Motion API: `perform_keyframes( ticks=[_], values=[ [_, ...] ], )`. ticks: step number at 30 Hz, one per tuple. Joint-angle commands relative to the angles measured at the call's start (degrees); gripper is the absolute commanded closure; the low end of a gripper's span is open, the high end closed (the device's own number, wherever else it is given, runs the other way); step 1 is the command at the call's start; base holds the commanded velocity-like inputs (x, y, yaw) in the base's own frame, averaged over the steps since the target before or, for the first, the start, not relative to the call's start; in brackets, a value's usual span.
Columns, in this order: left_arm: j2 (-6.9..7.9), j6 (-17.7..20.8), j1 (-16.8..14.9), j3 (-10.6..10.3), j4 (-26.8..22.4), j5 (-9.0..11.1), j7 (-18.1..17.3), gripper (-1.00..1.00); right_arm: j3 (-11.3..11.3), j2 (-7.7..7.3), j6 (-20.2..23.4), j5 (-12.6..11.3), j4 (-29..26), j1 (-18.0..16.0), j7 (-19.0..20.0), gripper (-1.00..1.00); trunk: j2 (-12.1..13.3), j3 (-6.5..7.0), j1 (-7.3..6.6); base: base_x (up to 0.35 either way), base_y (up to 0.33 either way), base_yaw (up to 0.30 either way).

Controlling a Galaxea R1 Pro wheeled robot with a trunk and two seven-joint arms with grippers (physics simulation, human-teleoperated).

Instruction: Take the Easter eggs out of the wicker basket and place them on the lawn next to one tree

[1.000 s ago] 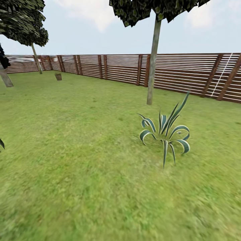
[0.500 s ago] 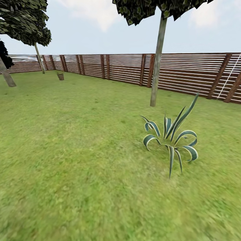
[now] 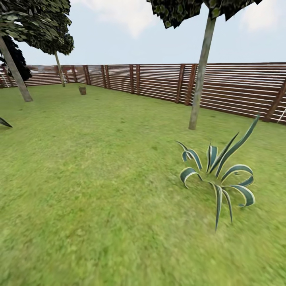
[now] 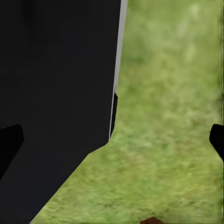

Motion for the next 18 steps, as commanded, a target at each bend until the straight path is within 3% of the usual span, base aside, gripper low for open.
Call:
perform_keyframes(
  ticks=[1,6,11,18],
  values=[
    [0.0,-0.06,0.03,-0.02,-0.1,-0.03,0.01,-1.0,0.02,-0.01,-0.07,0.43,0.15,-0.08,-0.04,-1.0,-0.02,-0.04,0.04,0.336,0.0,0.257],
    [-0.02,-0.06,0.06,0.01,-0.1,-0.03,0.01,-1.0,0.04,-0.01,-0.07,0.43,0.15,-0.08,-0.04,-1.0,-0.02,-0.04,0.04,0.336,0.0,0.223],
    [-0.03,-0.06,0.07,0.01,-0.11,-0.02,0.01,-1.0,0.1,-0.02,-0.07,0.51,0.15,-0.08,0.04,-1.0,-0.02,-0.04,0.04,0.336,0.0,0.038],
    [0.01,-0.06,0.05,-0.04,-0.09,-0.03,0.01,-1.0,0.11,-0.02,-0.15,0.52,0.15,-0.08,0.39,-1.0,-0.02,-0.04,0.04,0.336,0.0,-0.173]
  ],
)
